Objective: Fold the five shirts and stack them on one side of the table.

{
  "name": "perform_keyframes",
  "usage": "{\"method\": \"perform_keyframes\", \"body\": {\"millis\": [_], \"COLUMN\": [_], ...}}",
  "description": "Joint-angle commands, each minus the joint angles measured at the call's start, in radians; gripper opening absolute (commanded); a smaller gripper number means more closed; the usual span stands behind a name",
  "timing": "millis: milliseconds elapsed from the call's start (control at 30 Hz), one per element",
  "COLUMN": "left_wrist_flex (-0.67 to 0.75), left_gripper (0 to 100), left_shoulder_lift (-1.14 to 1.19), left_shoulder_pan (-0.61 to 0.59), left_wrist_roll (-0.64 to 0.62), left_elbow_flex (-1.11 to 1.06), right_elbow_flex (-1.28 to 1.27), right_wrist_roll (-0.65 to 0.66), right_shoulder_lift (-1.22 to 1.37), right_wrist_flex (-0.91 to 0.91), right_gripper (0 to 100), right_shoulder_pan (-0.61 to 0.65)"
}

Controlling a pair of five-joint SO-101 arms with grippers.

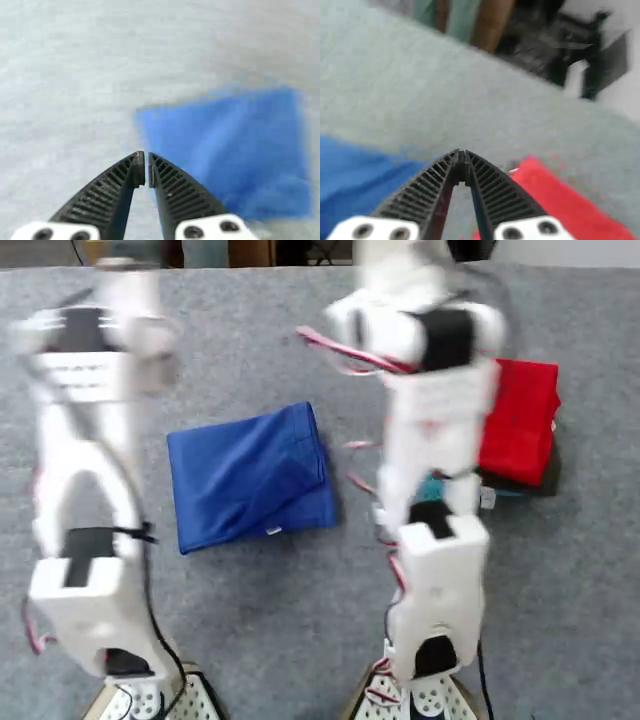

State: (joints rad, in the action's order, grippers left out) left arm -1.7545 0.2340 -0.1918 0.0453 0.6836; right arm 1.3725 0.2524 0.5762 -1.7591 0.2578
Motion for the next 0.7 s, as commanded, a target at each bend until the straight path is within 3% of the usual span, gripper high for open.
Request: {"method": "perform_keyframes", "body": {"millis": [0, 267, 433, 667], "left_wrist_flex": [-0.003, 0.176, 0.315, 0.417], "left_gripper": [3, 3, 3, 3], "left_shoulder_lift": [-0.057, -0.115, -0.267, -0.367], "left_shoulder_pan": [-0.188, -0.355, -0.409, -0.403], "left_wrist_roll": [0.094, 0.187, 0.256, 0.258], "left_elbow_flex": [-0.108, -0.479, -0.714, -0.921], "right_elbow_flex": [-0.099, -0.375, -0.415, -0.496], "right_wrist_roll": [-0.009, -0.008, -0.037, -0.078], "right_shoulder_lift": [0.084, 0.193, 0.223, 0.208], "right_wrist_flex": [-0.005, -0.003, -0.003, -0.008], "right_gripper": [1.5, 1.5, 1.5, 1.5], "right_shoulder_pan": [0.123, 0.318, 0.298, 0.241]}}
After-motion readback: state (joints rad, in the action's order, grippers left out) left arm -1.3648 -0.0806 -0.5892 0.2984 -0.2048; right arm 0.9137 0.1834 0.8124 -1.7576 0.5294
